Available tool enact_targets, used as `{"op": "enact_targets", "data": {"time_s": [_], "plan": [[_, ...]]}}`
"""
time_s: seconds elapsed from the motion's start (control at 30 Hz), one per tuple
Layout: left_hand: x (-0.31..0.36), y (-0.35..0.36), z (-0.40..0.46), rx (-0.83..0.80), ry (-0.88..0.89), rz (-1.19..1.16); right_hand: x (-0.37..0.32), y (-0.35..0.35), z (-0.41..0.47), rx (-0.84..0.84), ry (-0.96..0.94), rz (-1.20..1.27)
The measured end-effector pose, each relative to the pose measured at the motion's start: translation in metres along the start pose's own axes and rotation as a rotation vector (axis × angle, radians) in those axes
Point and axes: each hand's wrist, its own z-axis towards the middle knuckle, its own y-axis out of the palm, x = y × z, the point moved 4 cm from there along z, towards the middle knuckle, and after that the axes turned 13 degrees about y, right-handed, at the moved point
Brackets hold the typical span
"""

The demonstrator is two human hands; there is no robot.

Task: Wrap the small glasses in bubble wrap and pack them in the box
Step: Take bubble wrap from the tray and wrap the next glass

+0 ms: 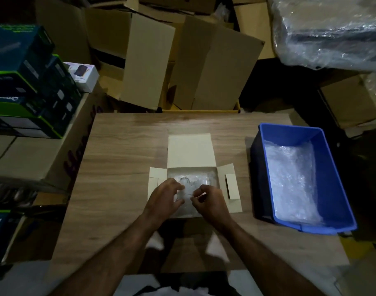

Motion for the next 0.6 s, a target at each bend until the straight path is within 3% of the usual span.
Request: {"op": "enact_targets", "data": {"time_s": [0.13,0.3,0.43,0.6], "plan": [[0.0,0.011,0.002,-0.099,0.049,0.149,0.006,0.0,0.001,-0.04,-0.002,-0.095],[0.003,0.017,0.003,-0.199,0.155,0.275,-0.006,-0.029,0.014,0.14,-0.145,-0.211],[0.006,0.014,0.008,-0.25,0.192,0.311,-0.009,-0.025,0.031,-0.057,-0.13,-0.497],[0.009,0.01,0.009,-0.273,0.184,0.375,-0.007,-0.026,0.036,-0.091,-0.078,-0.506]]}}
